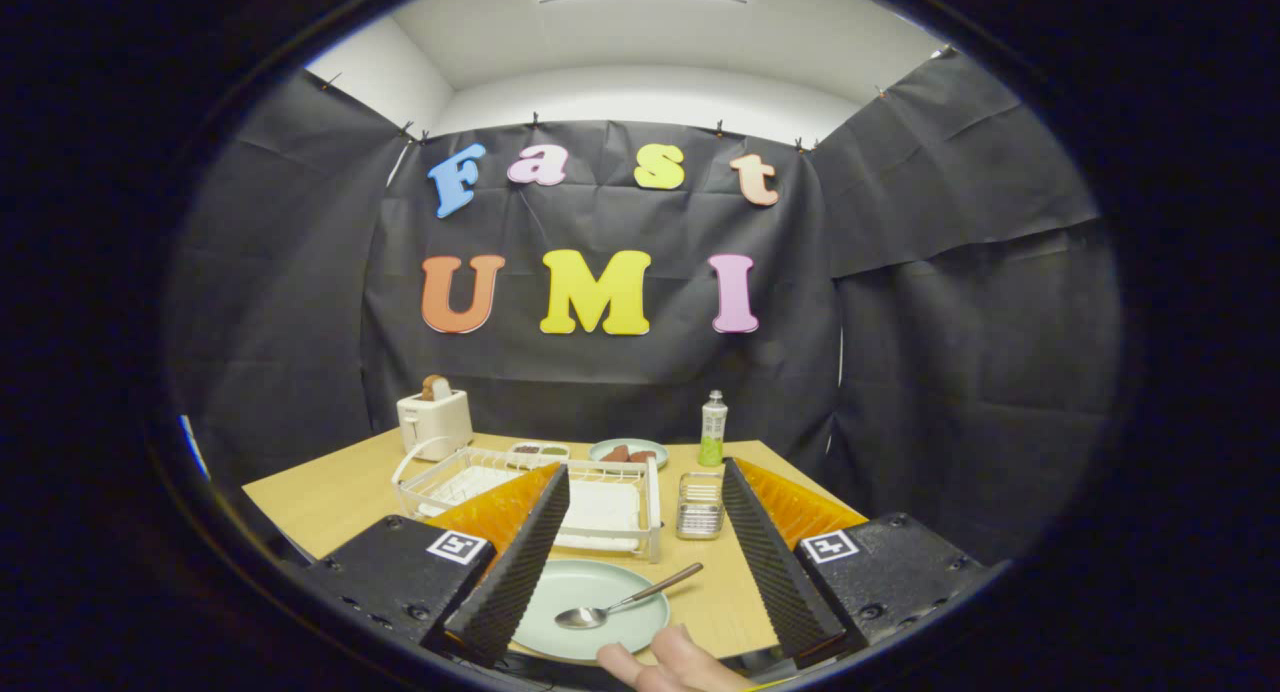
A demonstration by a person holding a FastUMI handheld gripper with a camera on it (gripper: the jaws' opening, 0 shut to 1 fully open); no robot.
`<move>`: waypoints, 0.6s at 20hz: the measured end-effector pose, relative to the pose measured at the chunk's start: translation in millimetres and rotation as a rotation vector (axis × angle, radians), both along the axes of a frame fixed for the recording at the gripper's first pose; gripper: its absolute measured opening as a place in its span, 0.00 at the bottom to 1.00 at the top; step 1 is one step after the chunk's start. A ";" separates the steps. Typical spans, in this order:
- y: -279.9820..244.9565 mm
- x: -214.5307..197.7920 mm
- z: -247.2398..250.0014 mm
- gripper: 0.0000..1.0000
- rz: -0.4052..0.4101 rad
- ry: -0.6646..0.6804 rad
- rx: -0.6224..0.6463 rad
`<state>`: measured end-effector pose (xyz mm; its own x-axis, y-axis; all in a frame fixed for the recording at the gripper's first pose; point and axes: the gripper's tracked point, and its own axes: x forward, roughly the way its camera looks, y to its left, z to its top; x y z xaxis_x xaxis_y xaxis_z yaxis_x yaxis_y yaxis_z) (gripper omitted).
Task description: Take the plate from the dish rack, then take the spoon from the basket and place it into the plate.
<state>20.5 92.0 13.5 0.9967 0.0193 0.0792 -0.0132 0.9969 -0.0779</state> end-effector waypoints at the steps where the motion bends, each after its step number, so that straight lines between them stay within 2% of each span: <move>1: -0.6 -2.0 1.2 0.99 -0.001 -0.006 -0.003; 12: 2.4 -15.7 1.7 0.98 0.011 -0.040 -0.027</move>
<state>4.8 94.3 15.1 0.9924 0.0333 0.1186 -0.0208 0.9942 -0.1051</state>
